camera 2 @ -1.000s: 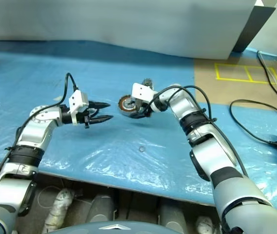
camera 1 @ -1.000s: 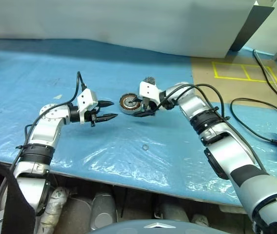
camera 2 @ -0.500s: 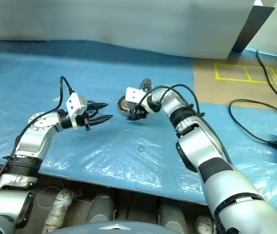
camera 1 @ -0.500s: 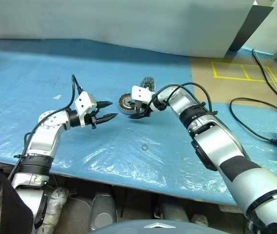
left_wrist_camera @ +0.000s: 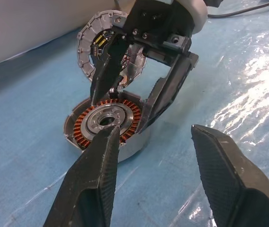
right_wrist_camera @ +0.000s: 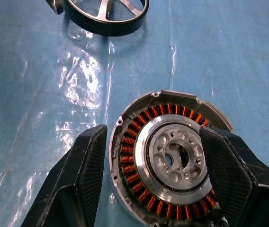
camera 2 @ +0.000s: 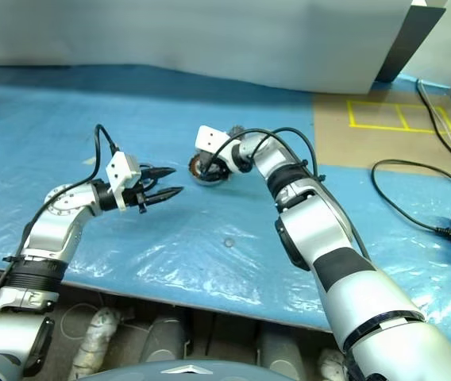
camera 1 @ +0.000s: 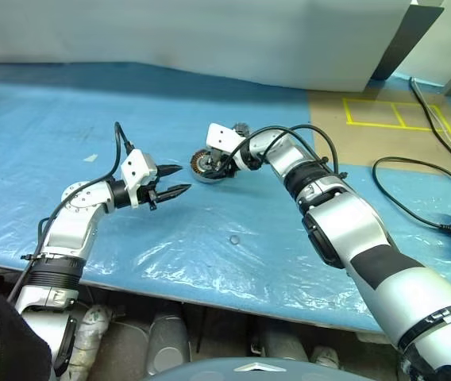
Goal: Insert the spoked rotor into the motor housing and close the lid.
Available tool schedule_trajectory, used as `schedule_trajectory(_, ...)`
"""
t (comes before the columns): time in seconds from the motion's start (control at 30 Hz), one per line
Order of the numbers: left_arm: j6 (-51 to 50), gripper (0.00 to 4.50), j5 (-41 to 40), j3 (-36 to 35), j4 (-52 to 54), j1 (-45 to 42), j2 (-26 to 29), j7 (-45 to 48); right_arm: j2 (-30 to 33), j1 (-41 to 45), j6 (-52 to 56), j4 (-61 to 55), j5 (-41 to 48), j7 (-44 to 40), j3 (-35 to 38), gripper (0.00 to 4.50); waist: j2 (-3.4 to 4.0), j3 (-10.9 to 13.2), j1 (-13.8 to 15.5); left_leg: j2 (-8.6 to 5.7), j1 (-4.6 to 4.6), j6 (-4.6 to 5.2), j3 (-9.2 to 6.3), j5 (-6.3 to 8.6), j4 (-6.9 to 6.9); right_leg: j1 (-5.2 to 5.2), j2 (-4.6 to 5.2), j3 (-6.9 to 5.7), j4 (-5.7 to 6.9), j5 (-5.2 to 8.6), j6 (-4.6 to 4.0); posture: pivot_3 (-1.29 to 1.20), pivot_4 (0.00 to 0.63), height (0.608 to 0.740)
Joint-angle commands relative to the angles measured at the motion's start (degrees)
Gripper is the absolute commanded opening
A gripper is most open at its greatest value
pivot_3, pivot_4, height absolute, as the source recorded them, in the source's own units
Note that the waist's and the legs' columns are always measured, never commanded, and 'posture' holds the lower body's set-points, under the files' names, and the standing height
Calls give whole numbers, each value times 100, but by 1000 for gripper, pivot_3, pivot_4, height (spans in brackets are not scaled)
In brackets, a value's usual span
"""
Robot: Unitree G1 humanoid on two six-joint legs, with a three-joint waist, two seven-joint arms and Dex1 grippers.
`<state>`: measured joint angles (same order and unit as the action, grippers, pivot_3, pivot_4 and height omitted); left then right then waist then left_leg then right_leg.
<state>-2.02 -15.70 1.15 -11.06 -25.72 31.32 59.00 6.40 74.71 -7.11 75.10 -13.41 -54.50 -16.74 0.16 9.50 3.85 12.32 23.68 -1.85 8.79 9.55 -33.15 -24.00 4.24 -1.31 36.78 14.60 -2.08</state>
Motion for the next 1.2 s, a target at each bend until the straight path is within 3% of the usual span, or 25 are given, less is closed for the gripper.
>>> schedule_trajectory(0.03, -4, 2515, -84, -156, 160, -21, 43, -67, -99, 4, 6, 22, -165, 208, -24, 3221, 0, 0, 0, 0, 2, 0, 0, 0, 0, -1, 0, 0, 0, 0, 0, 0, 150, 740)
schedule_trajectory(0.5, -48, 2515, -74, -94, 222, 61, 72, -52, -158, -239, 129, 118, -491, 570, -74, 3221, 0, 0, 7, -1, 0, -16, 0, 10, -5, -1, 1, 0, 7, 0, 0, 0, 150, 740)
schedule_trajectory(0.67, -19, 2515, -51, -64, 176, 32, 27, -68, -113, -379, -370, 33, -836, 408, -422, 2066, 0, -1, 2, 0, -6, -18, 0, 10, -5, 3, 1, 1, 9, 0, 0, 0, 150, 740)
schedule_trajectory(0.8, 20, 2515, -26, -11, 151, 16, -40, -82, -21, -414, -710, -52, -1107, 258, -718, 1901, 1, -1, -5, 1, -22, -19, 2, 12, -5, 14, 1, 5, 12, 0, 0, 0, 150, 740)
schedule_trajectory(1.03, 56, 2515, -32, 8, 35, -93, -102, -63, 411, -516, -1372, -571, -901, -1000, -750, 1901, 0, -1, 12, -1, -17, -16, 3, 10, -5, 20, 2, 4, 4, 0, 0, 0, 150, 740)
schedule_trajectory(1.2, 84, 2515, -70, 13, -33, -154, -192, -33, 1003, -1196, -1456, -2389, -242, -2760, -768, 1901, -1, -1, 14, 0, -7, 6, 2, 3, -5, 16, 1, -1, -2, -2, 3, 0, 150, 740)
